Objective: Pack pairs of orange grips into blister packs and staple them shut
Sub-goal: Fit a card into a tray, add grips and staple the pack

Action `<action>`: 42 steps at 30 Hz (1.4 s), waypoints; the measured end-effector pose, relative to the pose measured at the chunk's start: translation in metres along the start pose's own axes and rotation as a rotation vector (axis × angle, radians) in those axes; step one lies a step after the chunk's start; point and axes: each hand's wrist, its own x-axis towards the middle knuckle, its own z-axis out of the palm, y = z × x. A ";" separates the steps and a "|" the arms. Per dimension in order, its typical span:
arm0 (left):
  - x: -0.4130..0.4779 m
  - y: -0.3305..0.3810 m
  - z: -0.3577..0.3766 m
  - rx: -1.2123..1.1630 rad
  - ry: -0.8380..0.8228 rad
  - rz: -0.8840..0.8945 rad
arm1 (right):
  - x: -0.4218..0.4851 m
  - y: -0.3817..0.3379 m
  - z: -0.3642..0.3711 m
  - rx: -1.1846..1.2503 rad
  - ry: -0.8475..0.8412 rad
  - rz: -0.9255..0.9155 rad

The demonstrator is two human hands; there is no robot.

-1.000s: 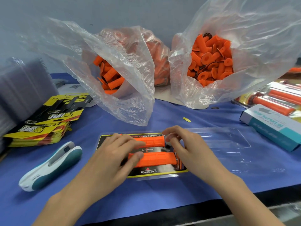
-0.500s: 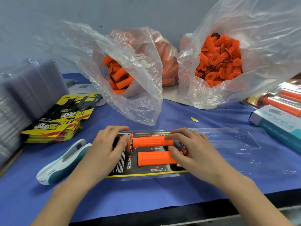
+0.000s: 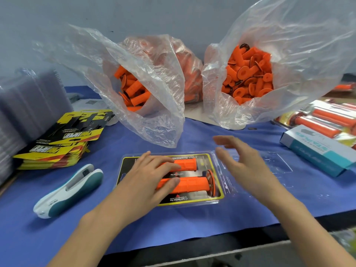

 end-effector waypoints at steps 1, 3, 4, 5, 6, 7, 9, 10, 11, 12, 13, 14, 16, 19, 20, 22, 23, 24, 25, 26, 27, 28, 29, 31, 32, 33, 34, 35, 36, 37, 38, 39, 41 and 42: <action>0.000 -0.001 0.000 -0.001 0.002 0.002 | 0.003 0.009 -0.013 -0.021 0.090 0.076; 0.000 -0.002 0.001 0.004 0.001 0.007 | 0.006 0.030 -0.038 -0.130 0.192 0.275; 0.000 -0.002 0.001 0.004 0.000 0.008 | 0.007 0.040 -0.048 -0.169 0.193 0.389; 0.000 -0.003 0.001 0.002 -0.001 0.008 | 0.007 0.048 -0.056 -0.178 0.178 0.496; 0.000 -0.003 0.001 -0.003 -0.001 0.011 | 0.009 0.053 -0.061 -0.180 0.171 0.576; 0.001 -0.004 0.002 -0.009 0.002 0.016 | 0.011 0.058 -0.067 -0.205 0.182 0.628; 0.001 -0.005 0.002 -0.018 0.014 0.025 | 0.015 0.061 -0.077 -0.273 0.229 0.675; 0.002 -0.004 0.002 -0.020 0.017 0.027 | 0.016 0.062 -0.081 -0.256 0.241 0.683; 0.002 -0.004 0.002 -0.019 0.017 0.028 | 0.015 0.062 -0.085 -0.193 0.235 0.693; 0.002 -0.004 0.002 -0.015 0.016 0.028 | 0.014 0.063 -0.086 -0.109 0.227 0.700; 0.003 -0.005 0.002 -0.010 0.017 0.026 | 0.012 0.064 -0.088 -0.044 0.218 0.707; 0.003 -0.006 0.001 -0.006 0.016 0.023 | 0.011 0.066 -0.090 -0.013 0.226 0.712; 0.002 -0.009 -0.001 -0.009 0.011 0.006 | 0.011 0.067 -0.097 0.061 0.270 0.746; 0.000 -0.018 -0.007 -0.025 -0.001 -0.042 | 0.015 0.065 -0.107 0.259 0.327 0.827; -0.001 -0.020 -0.008 -0.028 -0.004 -0.055 | 0.015 0.065 -0.109 0.314 0.333 0.841; -0.003 -0.025 -0.009 -0.026 -0.009 -0.071 | 0.015 0.065 -0.112 0.402 0.325 0.845; -0.004 -0.027 -0.010 -0.023 -0.008 -0.074 | 0.016 0.065 -0.113 0.443 0.317 0.842; -0.005 -0.028 -0.009 -0.021 -0.005 -0.075 | 0.016 0.066 -0.116 0.493 0.319 0.836; -0.005 -0.030 -0.009 -0.020 -0.001 -0.076 | 0.015 0.066 -0.119 0.557 0.327 0.829; -0.006 -0.032 -0.009 -0.021 0.005 -0.078 | 0.015 0.065 -0.123 0.630 0.334 0.811; -0.006 -0.033 -0.009 -0.023 0.008 -0.080 | 0.013 0.064 -0.128 0.714 0.343 0.783; -0.006 -0.035 -0.009 -0.025 0.005 -0.079 | 0.012 0.063 -0.132 0.806 0.351 0.744; -0.006 -0.035 -0.010 -0.026 0.003 -0.077 | 0.010 0.061 -0.135 0.895 0.349 0.699; -0.007 -0.036 -0.009 -0.031 0.011 -0.074 | 0.007 0.057 -0.139 1.064 0.306 0.612; -0.007 -0.036 -0.009 -0.033 0.013 -0.073 | 0.006 0.054 -0.137 1.167 0.274 0.565; -0.007 -0.036 -0.009 -0.035 0.015 -0.073 | 0.007 0.050 -0.132 1.274 0.232 0.510; -0.007 -0.036 -0.009 -0.035 0.017 -0.073 | 0.009 0.044 -0.124 1.341 0.183 0.444; -0.007 -0.036 -0.008 -0.031 0.019 -0.074 | 0.012 0.037 -0.115 1.359 0.130 0.378; -0.007 -0.036 -0.008 -0.027 0.020 -0.076 | 0.017 0.027 -0.106 1.322 0.112 0.330; -0.006 -0.037 -0.008 -0.025 0.019 -0.079 | 0.023 0.018 -0.098 1.267 0.125 0.291; -0.006 -0.036 -0.008 -0.026 0.018 -0.084 | 0.029 0.009 -0.092 1.209 0.156 0.263; -0.005 -0.036 -0.007 -0.029 0.018 -0.087 | 0.034 0.001 -0.088 1.160 0.185 0.233; -0.004 -0.036 -0.007 -0.036 0.017 -0.093 | 0.041 -0.015 -0.077 1.039 0.234 0.179; -0.004 -0.036 -0.007 -0.040 0.013 -0.096 | 0.042 -0.021 -0.070 0.967 0.258 0.156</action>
